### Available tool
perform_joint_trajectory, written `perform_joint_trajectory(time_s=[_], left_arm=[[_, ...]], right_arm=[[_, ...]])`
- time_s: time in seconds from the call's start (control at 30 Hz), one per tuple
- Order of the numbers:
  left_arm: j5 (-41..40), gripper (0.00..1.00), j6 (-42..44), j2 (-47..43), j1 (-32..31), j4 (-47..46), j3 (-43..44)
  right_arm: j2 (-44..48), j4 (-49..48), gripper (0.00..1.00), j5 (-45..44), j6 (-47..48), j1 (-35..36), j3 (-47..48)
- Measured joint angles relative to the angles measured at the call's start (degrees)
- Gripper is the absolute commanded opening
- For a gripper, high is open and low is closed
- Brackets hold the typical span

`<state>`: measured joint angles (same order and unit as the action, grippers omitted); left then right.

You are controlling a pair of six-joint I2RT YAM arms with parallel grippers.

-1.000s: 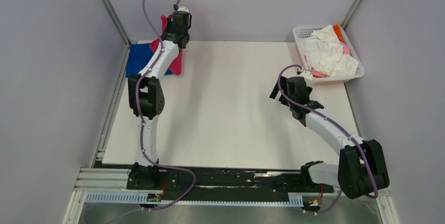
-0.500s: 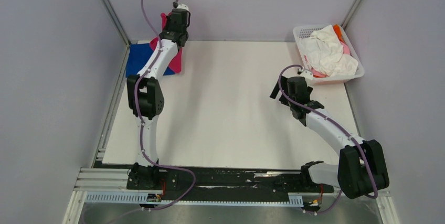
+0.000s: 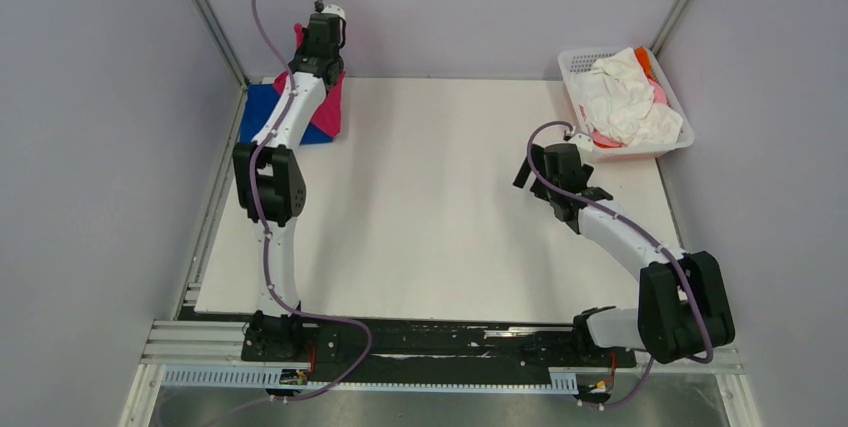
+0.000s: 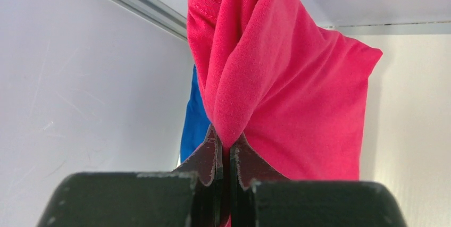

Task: Fold and stack the t-shirts
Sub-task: Put the neatly folded tshirt into the corner of the board with the left arm

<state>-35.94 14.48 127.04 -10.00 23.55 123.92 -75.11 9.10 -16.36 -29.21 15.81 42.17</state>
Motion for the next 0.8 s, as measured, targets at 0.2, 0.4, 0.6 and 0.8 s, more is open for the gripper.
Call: perform_joint_trajectory(time_s=[0.2,0.4,0.6,0.8], left_arm=[[1.5,0.00,0.0,0.2,2.4,-0.3,-0.7],[3.6,0.00,-0.5,1.6,5.4,-1.6,-1.2],[4.9,0.00,-0.8,3.9,8.2,-4.2,-3.0],[5.3,0.00,-2.6,7.4,10.2,-6.2,-3.2]], right_arm=[[-2.2,0.1,1.00,-0.1,0.0,-0.3,1.0],[-3.7,0.1,1.00,-0.1,0.0,-0.4,1.9],[-3.7,0.1,1.00,-0.1,0.0,-0.5,2.1],[-4.4,0.2,1.00,-0.1,0.0,-0.5,2.2]])
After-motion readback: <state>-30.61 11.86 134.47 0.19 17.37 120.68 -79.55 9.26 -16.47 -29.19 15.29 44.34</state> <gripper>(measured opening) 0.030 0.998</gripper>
